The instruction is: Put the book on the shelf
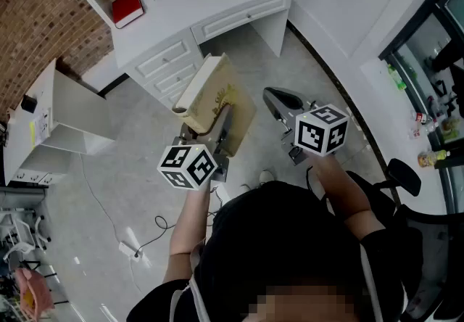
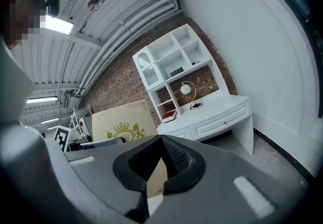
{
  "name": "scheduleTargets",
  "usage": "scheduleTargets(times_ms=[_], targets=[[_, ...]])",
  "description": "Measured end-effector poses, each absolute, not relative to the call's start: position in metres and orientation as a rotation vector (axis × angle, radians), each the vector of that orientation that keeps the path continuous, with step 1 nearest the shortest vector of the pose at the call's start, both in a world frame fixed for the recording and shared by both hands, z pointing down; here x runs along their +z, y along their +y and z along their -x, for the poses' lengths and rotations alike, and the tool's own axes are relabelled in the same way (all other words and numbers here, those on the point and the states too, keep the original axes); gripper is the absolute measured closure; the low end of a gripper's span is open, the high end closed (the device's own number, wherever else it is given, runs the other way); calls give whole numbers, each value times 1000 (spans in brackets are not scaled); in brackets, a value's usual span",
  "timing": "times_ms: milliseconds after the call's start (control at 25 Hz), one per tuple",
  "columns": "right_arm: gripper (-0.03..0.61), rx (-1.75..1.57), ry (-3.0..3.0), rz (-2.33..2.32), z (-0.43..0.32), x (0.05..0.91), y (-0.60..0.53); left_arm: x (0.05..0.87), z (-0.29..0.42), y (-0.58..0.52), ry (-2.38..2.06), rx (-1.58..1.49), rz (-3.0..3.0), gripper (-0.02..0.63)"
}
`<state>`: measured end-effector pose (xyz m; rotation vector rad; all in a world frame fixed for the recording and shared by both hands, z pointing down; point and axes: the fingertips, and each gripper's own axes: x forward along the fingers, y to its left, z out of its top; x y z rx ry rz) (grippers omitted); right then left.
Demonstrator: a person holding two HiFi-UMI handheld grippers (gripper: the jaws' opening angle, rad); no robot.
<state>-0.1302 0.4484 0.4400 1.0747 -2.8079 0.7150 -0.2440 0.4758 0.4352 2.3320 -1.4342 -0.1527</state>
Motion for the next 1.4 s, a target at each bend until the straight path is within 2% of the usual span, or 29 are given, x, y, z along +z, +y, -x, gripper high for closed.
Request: scheduleTargets(times_ms=[1040, 1400], targets=[[581, 762, -2787, -1109, 84, 453, 383, 444, 203, 418, -1459, -190, -2259, 402], [581, 752, -2776, -1085, 90, 457, 352, 451, 197, 386, -1444, -174, -2233, 402]])
